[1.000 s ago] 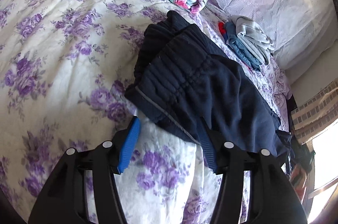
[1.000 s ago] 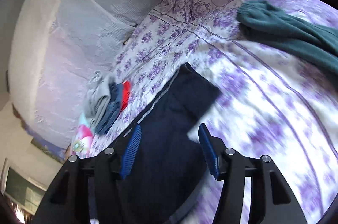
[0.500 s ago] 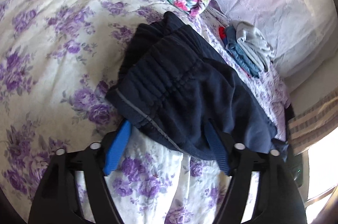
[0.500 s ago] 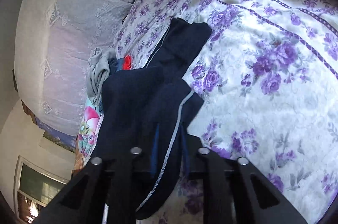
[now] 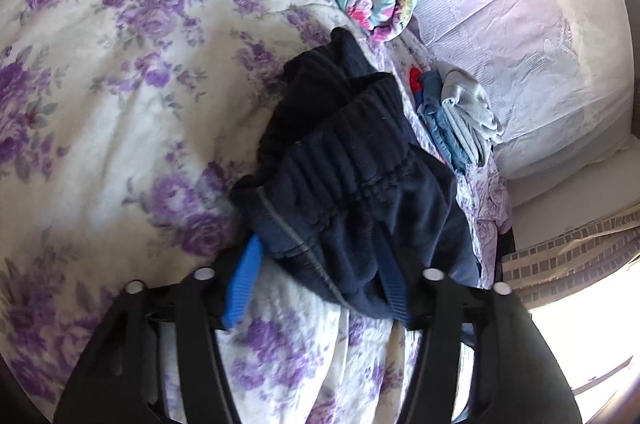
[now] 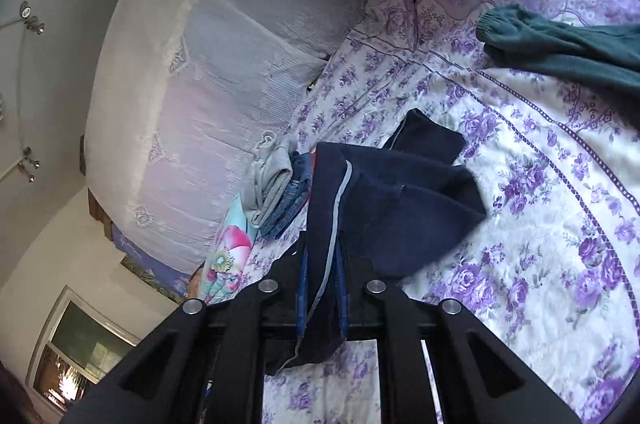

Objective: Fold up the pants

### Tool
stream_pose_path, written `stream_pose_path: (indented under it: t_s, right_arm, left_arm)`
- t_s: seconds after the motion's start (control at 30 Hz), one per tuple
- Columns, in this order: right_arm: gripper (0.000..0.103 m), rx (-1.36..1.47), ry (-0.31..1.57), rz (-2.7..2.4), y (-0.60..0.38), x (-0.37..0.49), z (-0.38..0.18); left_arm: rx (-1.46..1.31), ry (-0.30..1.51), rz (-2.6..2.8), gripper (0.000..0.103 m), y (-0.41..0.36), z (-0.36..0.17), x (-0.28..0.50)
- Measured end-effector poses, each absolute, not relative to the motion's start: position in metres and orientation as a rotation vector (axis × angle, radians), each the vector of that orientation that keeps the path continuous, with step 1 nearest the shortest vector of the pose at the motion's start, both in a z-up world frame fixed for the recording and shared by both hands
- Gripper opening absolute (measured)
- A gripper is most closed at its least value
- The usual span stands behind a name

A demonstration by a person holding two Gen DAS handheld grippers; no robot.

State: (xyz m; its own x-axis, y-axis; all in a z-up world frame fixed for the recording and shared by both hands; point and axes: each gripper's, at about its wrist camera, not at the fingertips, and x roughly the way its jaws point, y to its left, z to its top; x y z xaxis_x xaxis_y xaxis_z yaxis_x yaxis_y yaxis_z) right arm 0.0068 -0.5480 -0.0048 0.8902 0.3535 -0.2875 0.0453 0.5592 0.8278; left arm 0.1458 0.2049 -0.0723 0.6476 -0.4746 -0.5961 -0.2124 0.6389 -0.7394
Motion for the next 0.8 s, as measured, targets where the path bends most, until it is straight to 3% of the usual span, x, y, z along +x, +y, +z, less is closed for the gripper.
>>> stream_pose_path:
  t_s: [0.07, 0.1, 0.13, 0.27, 0.43, 0.5, 0.53, 0.6, 0.73, 0.8]
  right_arm:
    - [0.012, 0.975, 0.468, 0.176, -0.55, 0.0, -0.012]
    - [0.012, 0.987, 0.48, 0.168, -0.551, -0.002, -0.019]
    - [0.012, 0.997, 0.484, 0.161, -0.553, -0.005, -0.025]
    - [0.012, 1.04, 0.491, 0.134, -0.561, -0.014, -0.036]
    - [0.012, 0.967, 0.458, 0.167, -0.556, -0.025, -0.003]
    - [0.012, 0.935, 0.461, 0.185, -0.554, -0.037, 0.009]
    - [0.012, 0.923, 0.472, 0.188, -0.554, -0.044, 0.012]
    - [0.012, 0.891, 0.52, 0.165, -0.556, -0.064, 0.004]
    - [0.013, 0.941, 0.663, 0.102, -0.569, -0.093, -0.053]
    - [0.015, 0.988, 0.701, 0.081, -0.573, -0.105, -0.079]
  left_arm:
    - [-0.827, 0.868, -0.136, 0.056, 0.194, -0.067, 0.147]
    - [-0.78, 0.858, -0.099, 0.031, 0.189, -0.063, 0.146]
    - [-0.761, 0.859, -0.092, 0.028, 0.188, -0.062, 0.148]
    - [-0.845, 0.876, -0.13, 0.024, 0.204, -0.059, 0.146]
    - [-0.898, 0.806, -0.257, 0.022, 0.219, -0.002, 0.112]
    - [-0.922, 0.762, -0.294, 0.01, 0.232, 0.022, 0.088]
    - [-0.933, 0.772, -0.311, 0.01, 0.235, 0.024, 0.08]
    - [-0.932, 0.813, -0.32, 0.01, 0.239, 0.018, 0.067]
    - [-0.831, 0.993, -0.167, 0.012, 0.232, -0.043, 0.049]
    - [-0.855, 1.054, -0.127, 0.007, 0.236, -0.073, 0.042]
